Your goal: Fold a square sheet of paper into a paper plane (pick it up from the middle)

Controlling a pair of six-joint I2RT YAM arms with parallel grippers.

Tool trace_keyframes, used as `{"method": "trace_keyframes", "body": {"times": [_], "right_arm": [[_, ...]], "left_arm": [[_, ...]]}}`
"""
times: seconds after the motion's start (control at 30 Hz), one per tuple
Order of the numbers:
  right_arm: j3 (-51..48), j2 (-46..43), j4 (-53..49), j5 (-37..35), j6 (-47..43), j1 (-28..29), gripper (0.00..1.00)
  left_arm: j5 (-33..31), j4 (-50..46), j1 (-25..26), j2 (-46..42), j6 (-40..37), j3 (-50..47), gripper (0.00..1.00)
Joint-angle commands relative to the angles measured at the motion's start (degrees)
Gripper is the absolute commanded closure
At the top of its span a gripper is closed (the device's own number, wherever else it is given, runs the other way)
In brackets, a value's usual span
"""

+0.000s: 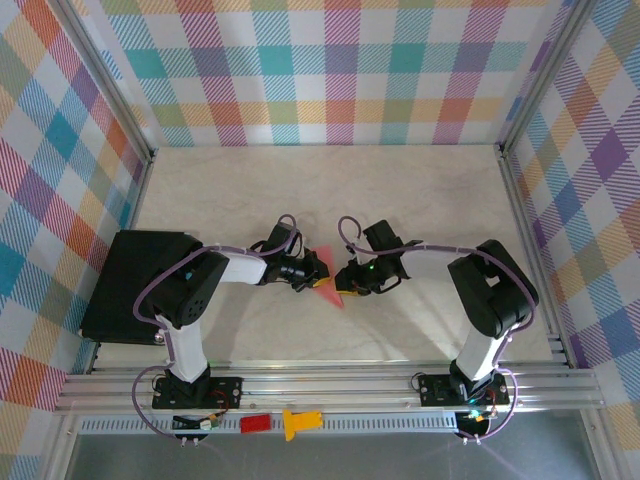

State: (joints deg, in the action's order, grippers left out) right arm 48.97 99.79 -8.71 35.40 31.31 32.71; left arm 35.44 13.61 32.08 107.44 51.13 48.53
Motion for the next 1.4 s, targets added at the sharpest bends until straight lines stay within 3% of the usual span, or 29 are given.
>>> {"method": "trace_keyframes", "body": {"times": [0.0, 0.57, 1.37], "right_arm": [[-1.64, -1.09, -1.96, 1.47, 1.06, 0.30, 0.75], [-2.83, -0.07, -1.33, 3.01, 1.40, 0.29, 0.86], [-3.44, 2.96, 0.00, 3.37, 0.69, 0.38, 0.89]], "left_arm": [[-2.17, -5.52, 0.62, 1.85, -0.73, -0.89, 0.91], [-1.78, -4.82, 0.62, 1.42, -0.09, -0.57, 0.88], [2.34, 3.39, 0.62, -2.51, 5.19, -0.37, 0.78]]}}
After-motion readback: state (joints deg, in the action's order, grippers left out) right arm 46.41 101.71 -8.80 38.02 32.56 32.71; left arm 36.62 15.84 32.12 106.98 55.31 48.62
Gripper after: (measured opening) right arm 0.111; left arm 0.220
